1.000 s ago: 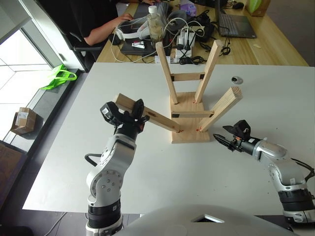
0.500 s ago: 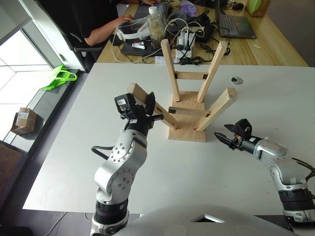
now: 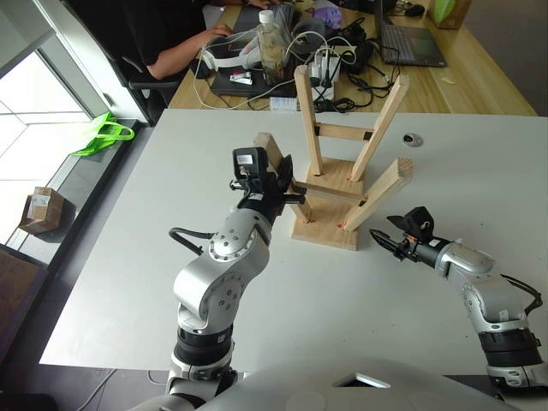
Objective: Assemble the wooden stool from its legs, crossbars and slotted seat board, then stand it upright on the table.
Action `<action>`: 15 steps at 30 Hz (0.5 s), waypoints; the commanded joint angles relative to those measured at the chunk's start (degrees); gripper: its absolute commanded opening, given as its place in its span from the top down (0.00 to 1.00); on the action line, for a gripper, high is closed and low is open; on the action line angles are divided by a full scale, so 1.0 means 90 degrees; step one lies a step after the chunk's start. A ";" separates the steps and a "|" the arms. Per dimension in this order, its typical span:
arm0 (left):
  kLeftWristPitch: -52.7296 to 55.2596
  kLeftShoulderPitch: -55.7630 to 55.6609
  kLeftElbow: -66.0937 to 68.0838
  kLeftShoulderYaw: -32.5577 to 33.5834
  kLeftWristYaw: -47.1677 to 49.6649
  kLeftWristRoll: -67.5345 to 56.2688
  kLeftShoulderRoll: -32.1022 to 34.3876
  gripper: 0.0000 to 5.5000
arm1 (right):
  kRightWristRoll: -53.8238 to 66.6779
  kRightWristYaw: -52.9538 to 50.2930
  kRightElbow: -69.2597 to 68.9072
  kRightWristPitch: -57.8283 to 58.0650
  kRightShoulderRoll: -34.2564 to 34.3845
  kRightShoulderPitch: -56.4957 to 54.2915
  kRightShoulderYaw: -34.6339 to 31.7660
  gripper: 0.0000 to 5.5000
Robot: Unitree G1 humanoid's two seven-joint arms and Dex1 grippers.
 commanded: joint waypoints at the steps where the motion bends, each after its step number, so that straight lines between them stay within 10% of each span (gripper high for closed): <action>1: 0.0372 0.0021 0.0016 -0.0279 -0.0354 0.0150 0.0127 0.81 | -0.0067 -0.0058 -0.0094 -0.0032 0.0026 -0.0077 0.0023 0.43; 15: 0.0505 0.0140 0.0288 0.0259 -0.0670 0.0209 -0.0394 0.81 | -0.0139 -0.0114 -0.0130 -0.0006 0.0097 -0.0122 0.0069 0.43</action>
